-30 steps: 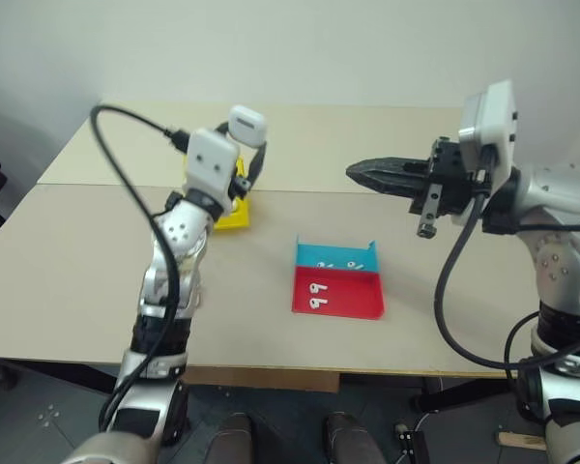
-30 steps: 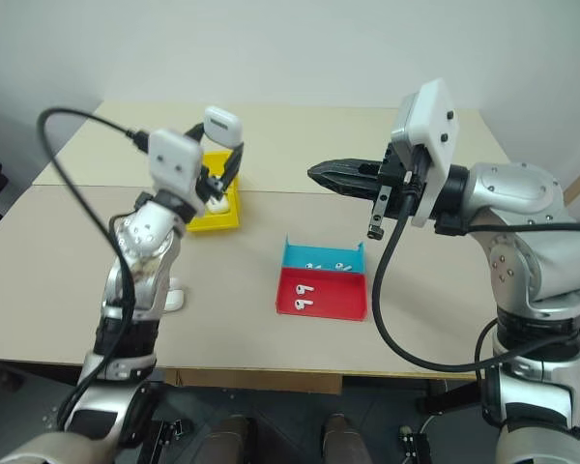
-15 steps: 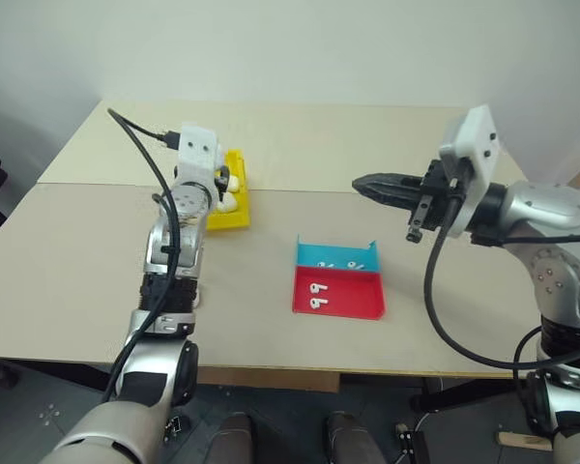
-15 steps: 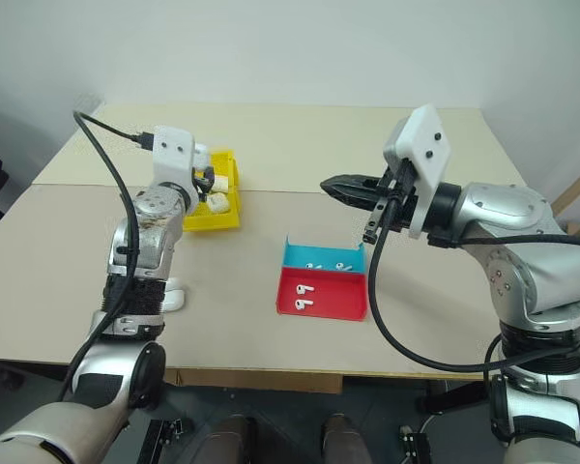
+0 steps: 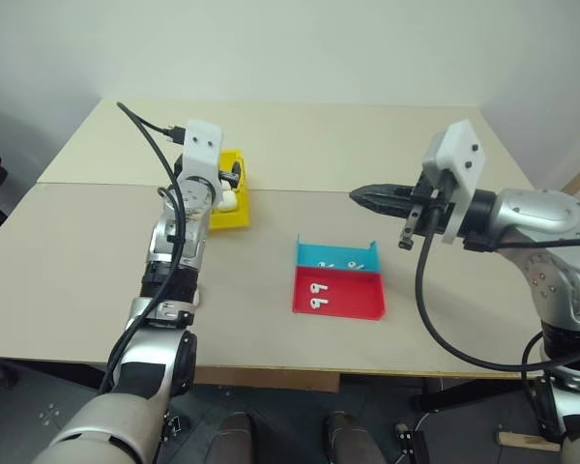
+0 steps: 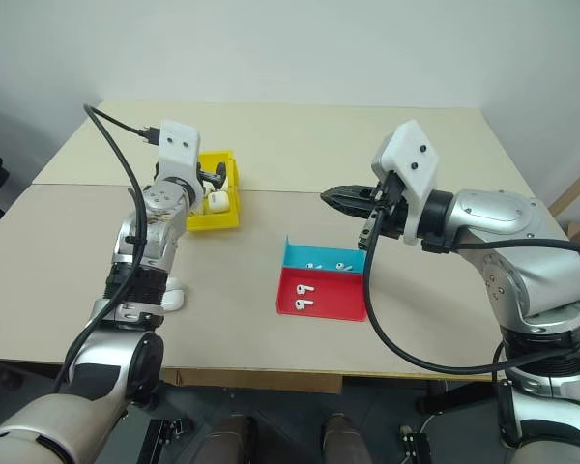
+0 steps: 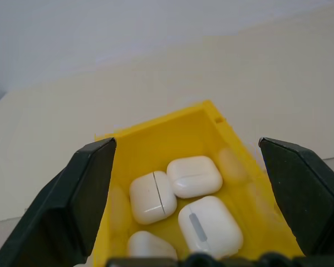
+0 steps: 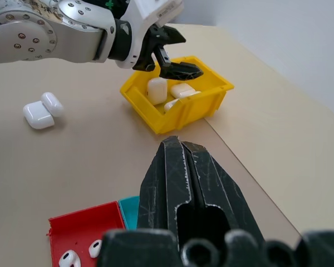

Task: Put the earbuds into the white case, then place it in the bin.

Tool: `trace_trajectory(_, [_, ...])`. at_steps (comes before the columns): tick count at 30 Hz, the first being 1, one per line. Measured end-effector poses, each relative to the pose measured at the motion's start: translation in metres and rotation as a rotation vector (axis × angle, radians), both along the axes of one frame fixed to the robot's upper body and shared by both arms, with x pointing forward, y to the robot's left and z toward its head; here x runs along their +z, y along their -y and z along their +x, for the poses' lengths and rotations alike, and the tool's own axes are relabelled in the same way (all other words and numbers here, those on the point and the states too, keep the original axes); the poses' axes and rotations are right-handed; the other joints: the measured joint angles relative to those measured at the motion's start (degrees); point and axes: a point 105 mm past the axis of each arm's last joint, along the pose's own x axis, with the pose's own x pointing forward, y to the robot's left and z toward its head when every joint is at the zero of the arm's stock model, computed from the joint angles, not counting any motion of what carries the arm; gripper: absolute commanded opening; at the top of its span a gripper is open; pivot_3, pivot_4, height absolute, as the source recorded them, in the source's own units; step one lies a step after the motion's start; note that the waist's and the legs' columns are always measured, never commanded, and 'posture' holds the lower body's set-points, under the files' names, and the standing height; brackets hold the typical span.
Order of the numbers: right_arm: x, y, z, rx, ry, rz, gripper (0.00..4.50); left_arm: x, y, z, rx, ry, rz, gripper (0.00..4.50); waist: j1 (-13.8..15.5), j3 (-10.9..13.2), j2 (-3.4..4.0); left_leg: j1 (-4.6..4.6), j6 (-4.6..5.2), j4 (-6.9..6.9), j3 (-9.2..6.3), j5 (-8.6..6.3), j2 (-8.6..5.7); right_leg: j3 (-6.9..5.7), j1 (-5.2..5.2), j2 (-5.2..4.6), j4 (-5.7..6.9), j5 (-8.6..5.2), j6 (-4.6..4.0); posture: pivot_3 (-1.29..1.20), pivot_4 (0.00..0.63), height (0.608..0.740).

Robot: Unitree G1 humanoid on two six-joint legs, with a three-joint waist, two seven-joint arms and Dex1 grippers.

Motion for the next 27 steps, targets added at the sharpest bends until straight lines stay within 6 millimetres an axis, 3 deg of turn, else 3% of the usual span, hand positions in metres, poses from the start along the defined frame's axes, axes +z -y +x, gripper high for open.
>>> trace_trajectory(6, [-0.019,0.011,-0.003,-0.012,0.013,-0.037,0.00,0.006,0.013,-0.027,-0.197,0.123,-0.084,4.46,0.1,0.0,0.00,-0.01,0.00,-0.01,0.01,0.00,0.01,0.00,0.00,-0.02,-0.01,0.00,0.00,0.00,0.150,0.740])
trace_trajectory(9, [-0.041,0.022,-0.015,0.006,0.056,-0.107,0.00,0.004,0.015,-0.058,-0.395,0.155,-0.118,4.46,-0.1,0.0,0.01,0.01,-0.01,-0.01,0.05,0.00,0.02,0.03,0.00,-0.02,0.01,0.00,0.00,0.00,0.150,0.740])
trace_trajectory(13, [-0.043,0.038,-0.027,0.017,0.119,-0.177,0.00,-0.002,0.014,-0.102,-0.651,0.120,-0.092,4.46,-0.4,0.0,0.02,0.27,-0.05,0.00,0.09,0.03,0.08,0.07,0.17,0.04,0.06,0.00,0.00,0.00,0.150,0.740])
trace_trajectory(18, [-0.061,0.072,-0.039,-0.015,0.079,-0.289,0.00,-0.050,-0.007,-0.160,-0.884,-0.130,0.073,4.46,-1.1,0.0,0.02,0.37,-0.04,-0.05,0.18,0.02,0.11,0.11,0.24,0.04,0.00,-0.02,-0.02,0.00,0.150,0.740])
trace_trajectory(21, [-0.063,0.081,-0.044,-0.021,0.095,-0.308,0.00,-0.064,-0.019,-0.173,-0.905,-0.208,0.124,4.46,-1.1,0.0,0.02,0.38,-0.04,-0.03,0.18,0.03,0.11,0.11,0.27,0.04,-0.01,-0.03,0.00,0.00,0.150,0.740])
trace_trajectory(27, [-0.059,0.095,-0.054,-0.047,0.087,-0.327,0.00,-0.061,-0.037,-0.191,-0.945,-0.230,0.188,4.46,-1.2,0.0,0.01,0.30,-0.02,-0.08,0.17,0.01,0.14,0.09,0.21,0.05,-0.05,-0.07,-0.03,0.00,0.150,0.740])
